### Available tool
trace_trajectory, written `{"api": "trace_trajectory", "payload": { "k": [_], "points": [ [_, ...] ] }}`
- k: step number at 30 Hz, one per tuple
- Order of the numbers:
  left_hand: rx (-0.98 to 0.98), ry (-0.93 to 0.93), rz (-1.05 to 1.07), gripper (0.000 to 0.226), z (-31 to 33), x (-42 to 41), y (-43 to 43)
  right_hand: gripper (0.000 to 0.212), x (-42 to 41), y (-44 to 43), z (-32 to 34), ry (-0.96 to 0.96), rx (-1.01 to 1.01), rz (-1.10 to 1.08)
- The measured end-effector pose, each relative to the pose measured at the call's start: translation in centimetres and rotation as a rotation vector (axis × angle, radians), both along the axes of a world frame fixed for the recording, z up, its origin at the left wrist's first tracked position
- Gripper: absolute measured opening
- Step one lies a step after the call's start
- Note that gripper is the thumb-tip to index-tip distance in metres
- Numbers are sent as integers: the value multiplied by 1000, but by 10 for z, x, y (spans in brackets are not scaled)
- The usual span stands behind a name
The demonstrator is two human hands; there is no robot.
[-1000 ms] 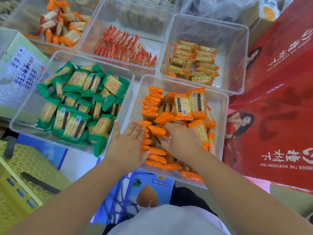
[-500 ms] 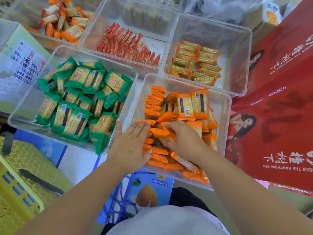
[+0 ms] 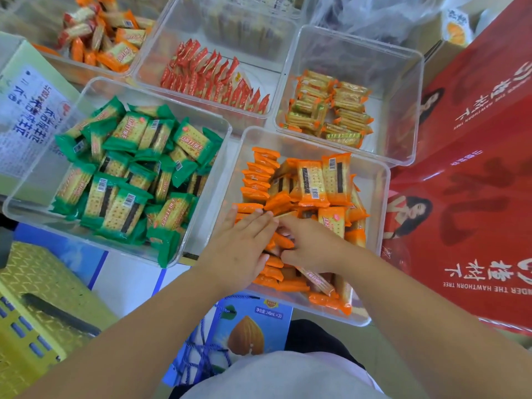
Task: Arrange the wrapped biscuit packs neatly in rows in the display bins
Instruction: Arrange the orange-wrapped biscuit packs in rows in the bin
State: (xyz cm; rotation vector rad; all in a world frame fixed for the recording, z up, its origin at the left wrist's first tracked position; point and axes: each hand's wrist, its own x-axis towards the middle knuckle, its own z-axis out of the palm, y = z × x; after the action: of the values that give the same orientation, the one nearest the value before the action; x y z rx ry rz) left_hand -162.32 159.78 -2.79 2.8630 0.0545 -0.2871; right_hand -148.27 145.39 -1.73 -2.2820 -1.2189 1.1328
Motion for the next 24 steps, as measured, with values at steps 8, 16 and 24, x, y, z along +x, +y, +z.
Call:
{"api": "trace_trajectory", "payload": {
  "k": [8, 16, 24],
  "points": [
    [-36, 43, -21, 52, -6, 14, -6, 21, 7, -10, -9, -259, -206, 205],
    [16, 108, -127, 39, -6, 23, 3, 51, 6, -4, -10, -442, -416, 574],
    [92, 131, -126, 41, -12, 26, -3, 57, 12, -8, 2, -543, -468, 572]
  ]
}}
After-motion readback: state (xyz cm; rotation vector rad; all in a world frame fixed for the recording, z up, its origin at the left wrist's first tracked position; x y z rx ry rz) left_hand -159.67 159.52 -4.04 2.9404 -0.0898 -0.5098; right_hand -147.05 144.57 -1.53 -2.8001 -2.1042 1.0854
